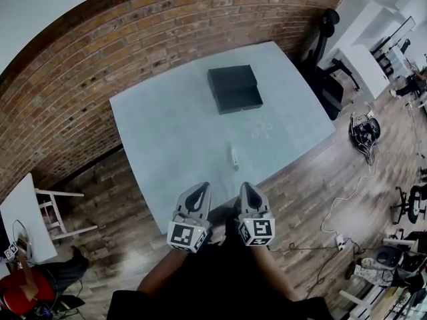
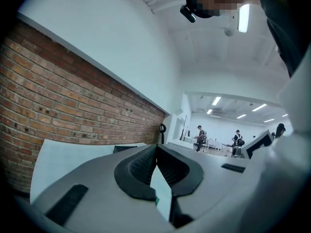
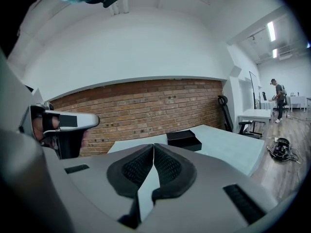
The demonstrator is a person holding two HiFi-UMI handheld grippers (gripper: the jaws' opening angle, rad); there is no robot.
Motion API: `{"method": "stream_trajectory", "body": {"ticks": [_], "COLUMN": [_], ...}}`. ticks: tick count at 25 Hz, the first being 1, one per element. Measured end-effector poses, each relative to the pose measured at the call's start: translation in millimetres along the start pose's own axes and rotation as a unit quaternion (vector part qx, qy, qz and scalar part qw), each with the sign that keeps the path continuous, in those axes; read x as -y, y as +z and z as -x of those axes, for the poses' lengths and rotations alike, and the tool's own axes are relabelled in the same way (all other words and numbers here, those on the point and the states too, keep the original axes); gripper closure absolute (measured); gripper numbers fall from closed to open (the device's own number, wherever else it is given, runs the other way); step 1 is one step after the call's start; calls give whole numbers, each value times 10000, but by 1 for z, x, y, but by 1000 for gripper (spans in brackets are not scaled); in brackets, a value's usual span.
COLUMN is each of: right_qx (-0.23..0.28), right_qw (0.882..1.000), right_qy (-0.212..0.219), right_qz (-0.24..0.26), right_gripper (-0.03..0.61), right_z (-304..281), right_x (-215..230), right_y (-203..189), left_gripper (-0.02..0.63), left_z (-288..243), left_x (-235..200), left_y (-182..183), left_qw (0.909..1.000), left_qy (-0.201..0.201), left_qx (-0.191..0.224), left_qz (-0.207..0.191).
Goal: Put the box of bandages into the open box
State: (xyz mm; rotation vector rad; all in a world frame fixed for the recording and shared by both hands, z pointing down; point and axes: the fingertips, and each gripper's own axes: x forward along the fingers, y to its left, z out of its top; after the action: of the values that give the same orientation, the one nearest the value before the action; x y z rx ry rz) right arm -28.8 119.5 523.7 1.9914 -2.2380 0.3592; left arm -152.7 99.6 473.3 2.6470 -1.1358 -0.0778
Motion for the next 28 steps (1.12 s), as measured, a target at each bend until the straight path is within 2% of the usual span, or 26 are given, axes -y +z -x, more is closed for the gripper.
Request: {"method": "stream_trajectory", "body": {"ticks": [5,11,15,22,28], "right_qx": [-246,-843,-1298,-2081,-2351], "right_qw": [9996,9959,9905,9763,9695], "right_qy": [102,318,448,570,620], "right_qz": [-26,-35,52,165,297], "right_gripper": [558,554,462,408,396], "right_z": [-46,-94,-122,-148,-162], "right_x": [24,55,67,78,73], "right_y": [-19,-60,-88,-152,-179], "left_gripper": [583,581,581,581,581], "left_z": [-34,-76,-98,-121,-126], "left_x": [-10,-17,-23,-28,-36], "left_y": [-7,-13,-22,-38,-46], "left_qw": [9998,9988,9979,9961,9948], "left_qy": [205,473,618,802,927], "left_qx": [-53,-83,-191,-323,-341], "left_qz": [25,65,89,155,230]}}
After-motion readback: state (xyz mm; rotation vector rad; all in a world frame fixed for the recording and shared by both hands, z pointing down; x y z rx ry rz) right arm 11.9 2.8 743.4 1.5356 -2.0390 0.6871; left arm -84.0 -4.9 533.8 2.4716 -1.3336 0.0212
